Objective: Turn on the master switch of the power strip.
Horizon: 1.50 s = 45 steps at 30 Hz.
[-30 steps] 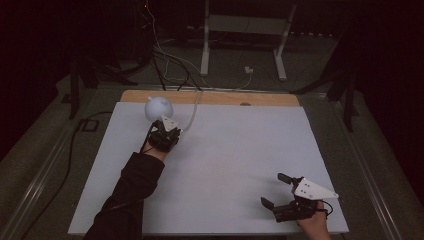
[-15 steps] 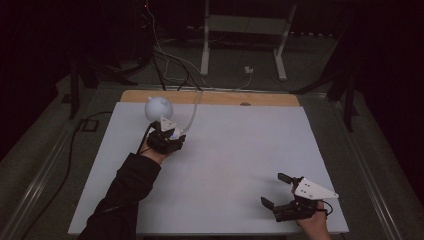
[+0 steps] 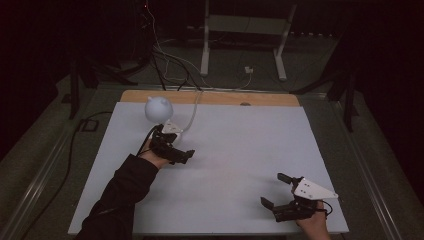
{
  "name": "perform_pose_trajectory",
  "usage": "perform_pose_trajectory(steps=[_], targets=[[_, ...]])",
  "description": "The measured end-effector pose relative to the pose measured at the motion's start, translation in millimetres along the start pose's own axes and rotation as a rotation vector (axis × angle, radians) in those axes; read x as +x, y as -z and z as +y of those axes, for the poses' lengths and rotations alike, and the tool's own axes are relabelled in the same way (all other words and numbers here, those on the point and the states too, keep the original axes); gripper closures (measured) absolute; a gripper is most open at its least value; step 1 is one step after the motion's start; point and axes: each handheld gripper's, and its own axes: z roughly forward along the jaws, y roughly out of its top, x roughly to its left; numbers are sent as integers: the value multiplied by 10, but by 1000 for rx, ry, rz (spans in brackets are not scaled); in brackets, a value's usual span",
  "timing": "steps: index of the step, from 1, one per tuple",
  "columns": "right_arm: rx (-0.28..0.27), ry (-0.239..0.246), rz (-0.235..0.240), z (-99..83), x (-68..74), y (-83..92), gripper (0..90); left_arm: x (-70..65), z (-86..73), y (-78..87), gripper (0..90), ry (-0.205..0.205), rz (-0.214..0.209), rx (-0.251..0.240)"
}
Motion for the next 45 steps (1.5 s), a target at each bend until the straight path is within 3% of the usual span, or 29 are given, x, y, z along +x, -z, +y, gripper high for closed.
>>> perform_pose_trajectory(steps=[7,13,33,45], targets=[[2,1,0,3,4,-4,0,-6,-33,93,2,-21,-73,4],[0,2,-2,4,7,-1,0,-34,-111,181,2,-41,-104,25],[5,7,-1,7,22,-10,0,-51,-488,539,2,-32,-113,-1],[11,11,2,6,37,-25,0,-70,-702,701,2,-36,-94,-1]])
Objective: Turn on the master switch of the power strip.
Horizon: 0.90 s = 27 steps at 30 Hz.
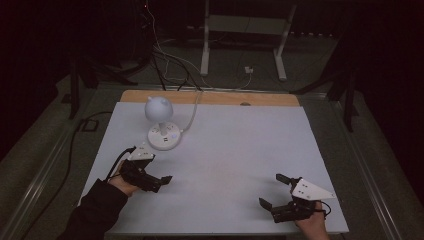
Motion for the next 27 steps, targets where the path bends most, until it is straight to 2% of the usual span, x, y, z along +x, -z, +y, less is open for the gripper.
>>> perform_pose_trajectory(steps=[15,21,27], targets=[[4,3,-1,-4,-2,2,0,-24,-272,60,2,20,12,-17],[4,5,-2,-4,-2,5,0,-75,-406,89,2,23,16,-7],[5,3,0,-3,2,5,0,-129,-523,130,2,44,16,-15]])
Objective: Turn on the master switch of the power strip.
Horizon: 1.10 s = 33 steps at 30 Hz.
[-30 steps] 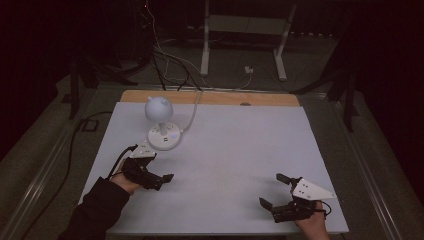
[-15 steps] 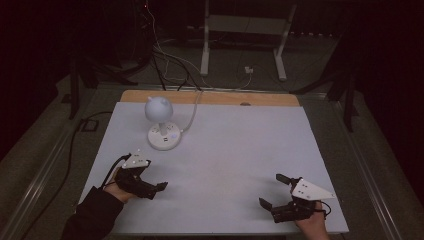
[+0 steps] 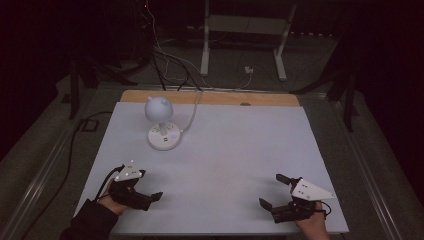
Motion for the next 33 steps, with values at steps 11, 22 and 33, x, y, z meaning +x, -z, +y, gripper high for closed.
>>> perform_pose_trajectory(steps=[11,22,33], targets=[[0,2,2,1,3,3,0,-73,-214,-17,2,-1,7,11],[5,1,9,-6,-2,-14,0,4,-294,-62,2,-5,90,-40],[10,-3,10,-13,-12,-24,0,6,-298,-50,3,-17,84,-60]])
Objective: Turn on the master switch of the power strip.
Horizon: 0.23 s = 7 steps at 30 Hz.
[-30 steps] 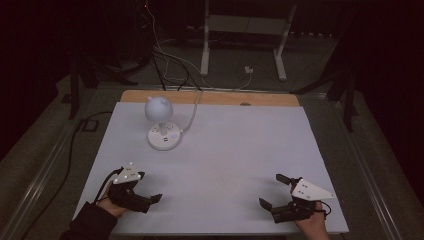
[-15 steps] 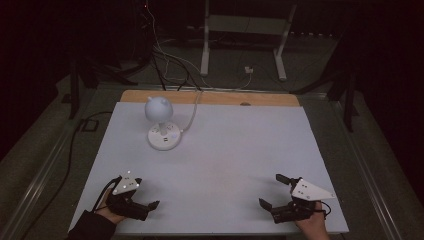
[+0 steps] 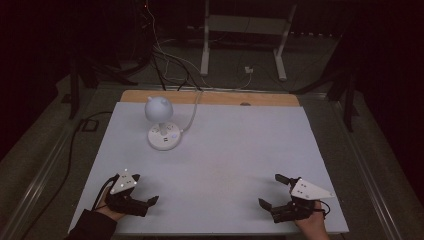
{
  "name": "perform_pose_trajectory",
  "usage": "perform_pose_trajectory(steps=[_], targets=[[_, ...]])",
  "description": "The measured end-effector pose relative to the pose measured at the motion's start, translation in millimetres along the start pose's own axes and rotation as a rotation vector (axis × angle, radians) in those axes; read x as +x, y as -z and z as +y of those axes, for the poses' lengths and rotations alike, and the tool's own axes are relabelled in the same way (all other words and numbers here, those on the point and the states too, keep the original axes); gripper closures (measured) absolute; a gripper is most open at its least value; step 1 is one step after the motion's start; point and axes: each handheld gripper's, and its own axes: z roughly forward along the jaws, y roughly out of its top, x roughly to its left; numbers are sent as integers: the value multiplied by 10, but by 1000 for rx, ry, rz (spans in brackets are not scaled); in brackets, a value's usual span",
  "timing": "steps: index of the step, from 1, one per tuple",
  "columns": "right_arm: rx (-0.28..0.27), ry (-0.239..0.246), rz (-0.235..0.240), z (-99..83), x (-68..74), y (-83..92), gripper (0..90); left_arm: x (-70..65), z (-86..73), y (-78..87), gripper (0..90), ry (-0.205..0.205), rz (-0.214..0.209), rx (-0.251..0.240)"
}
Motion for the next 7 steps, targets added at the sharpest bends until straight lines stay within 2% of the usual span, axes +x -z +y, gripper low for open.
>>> perform_pose_trajectory(steps=[7], targets=[[1,-2,0,-4,-7,-8,0,2,1,1,2,5,-8,-6]])
